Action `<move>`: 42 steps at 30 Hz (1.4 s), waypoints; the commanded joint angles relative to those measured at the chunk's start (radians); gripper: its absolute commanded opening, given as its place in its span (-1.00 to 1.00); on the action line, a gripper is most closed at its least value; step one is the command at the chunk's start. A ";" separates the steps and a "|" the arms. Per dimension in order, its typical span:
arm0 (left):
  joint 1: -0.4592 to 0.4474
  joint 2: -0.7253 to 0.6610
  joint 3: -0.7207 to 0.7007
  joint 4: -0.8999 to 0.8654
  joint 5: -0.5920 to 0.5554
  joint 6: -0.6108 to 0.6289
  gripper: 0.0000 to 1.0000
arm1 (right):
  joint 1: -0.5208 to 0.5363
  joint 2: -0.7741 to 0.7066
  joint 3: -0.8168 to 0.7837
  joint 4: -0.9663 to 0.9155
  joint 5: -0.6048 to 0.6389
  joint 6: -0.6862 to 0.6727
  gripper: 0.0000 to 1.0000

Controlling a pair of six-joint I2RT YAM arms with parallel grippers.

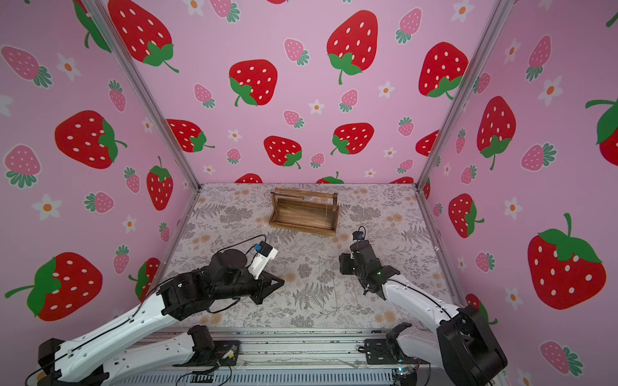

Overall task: Take the necklace off the jewelry display stand
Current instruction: Place the necklace at the center of the board.

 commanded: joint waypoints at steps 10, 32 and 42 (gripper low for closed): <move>-0.016 0.010 -0.061 0.077 0.000 -0.023 -1.00 | -0.006 0.019 0.025 0.003 0.004 -0.012 -0.03; -0.011 0.560 -0.007 0.286 -0.361 0.120 -1.00 | -0.006 0.009 0.026 0.000 -0.013 -0.009 -0.03; 0.021 0.775 0.087 0.287 -0.487 0.175 -1.00 | -0.006 0.006 0.026 -0.002 -0.016 -0.008 -0.03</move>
